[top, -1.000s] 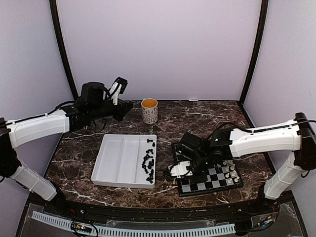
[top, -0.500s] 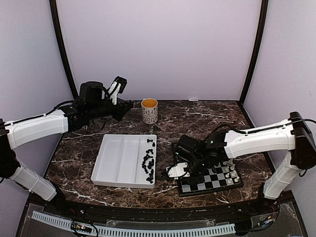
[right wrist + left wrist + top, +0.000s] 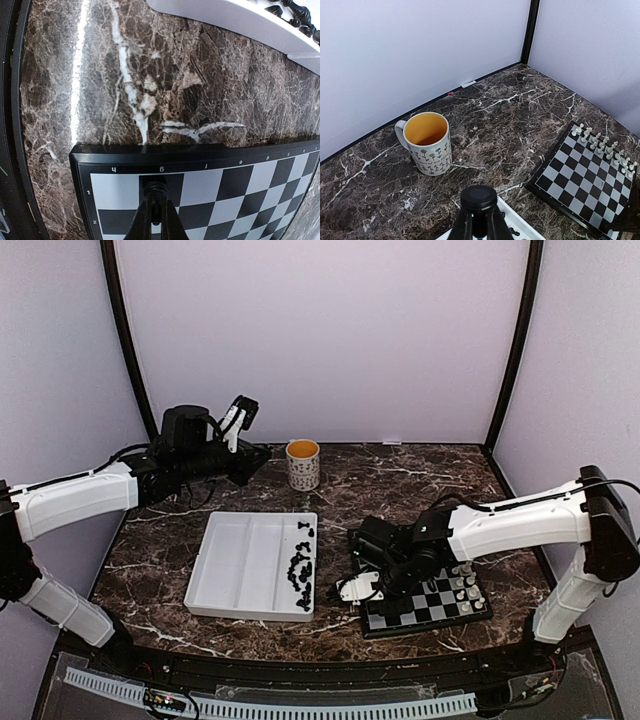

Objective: Set up the chess pieces on the board
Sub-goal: Place the knight at b8.

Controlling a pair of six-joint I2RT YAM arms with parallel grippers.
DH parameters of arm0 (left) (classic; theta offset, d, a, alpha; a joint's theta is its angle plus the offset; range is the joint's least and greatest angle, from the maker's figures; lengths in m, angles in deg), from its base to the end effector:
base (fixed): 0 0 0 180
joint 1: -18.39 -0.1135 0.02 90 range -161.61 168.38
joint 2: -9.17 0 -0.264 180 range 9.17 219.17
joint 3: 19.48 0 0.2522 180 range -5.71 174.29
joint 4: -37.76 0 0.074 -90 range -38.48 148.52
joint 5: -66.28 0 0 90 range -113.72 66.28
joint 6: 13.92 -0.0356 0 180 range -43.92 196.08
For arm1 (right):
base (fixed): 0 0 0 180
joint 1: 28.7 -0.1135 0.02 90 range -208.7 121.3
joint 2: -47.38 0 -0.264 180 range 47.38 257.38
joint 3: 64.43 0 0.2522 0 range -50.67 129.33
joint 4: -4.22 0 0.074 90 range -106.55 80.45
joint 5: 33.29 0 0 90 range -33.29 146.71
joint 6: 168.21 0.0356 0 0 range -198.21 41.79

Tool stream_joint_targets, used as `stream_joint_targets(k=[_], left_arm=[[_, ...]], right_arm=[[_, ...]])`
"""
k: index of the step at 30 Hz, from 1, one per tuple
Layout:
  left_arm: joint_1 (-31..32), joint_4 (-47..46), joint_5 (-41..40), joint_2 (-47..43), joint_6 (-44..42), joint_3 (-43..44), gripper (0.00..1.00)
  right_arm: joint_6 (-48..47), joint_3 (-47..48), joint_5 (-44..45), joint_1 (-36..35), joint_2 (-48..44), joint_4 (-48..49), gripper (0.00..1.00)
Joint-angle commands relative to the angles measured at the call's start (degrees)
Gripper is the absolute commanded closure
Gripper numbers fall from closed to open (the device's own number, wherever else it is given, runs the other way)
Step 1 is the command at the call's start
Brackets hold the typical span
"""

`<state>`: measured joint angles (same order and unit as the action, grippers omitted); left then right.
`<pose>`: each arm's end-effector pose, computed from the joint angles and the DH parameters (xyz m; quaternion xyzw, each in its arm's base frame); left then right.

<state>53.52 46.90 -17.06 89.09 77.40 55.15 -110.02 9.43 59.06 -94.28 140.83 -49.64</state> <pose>0.2682 -0.1937 0.3229 0.2635 0.7445 -0.2349 0.5666 0.1273 0.2768 0.1874 -0.7413 0.6553 0.0224 0.1436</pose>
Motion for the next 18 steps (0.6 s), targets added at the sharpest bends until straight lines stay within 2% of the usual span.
stream_joint_targets(k=[1, 18], left_arm=[[-0.1, -0.2, 1.0, 0.0, -0.2, 0.5, 1.0], [-0.1, 0.2, 1.9, 0.4, -0.1, 0.8, 1.0]], right_arm=[[1.0, 0.3, -0.8, 0.4, 0.9, -0.2, 0.95], [1.8, 0.2, -0.3, 0.5, 1.4, -0.7, 0.83]])
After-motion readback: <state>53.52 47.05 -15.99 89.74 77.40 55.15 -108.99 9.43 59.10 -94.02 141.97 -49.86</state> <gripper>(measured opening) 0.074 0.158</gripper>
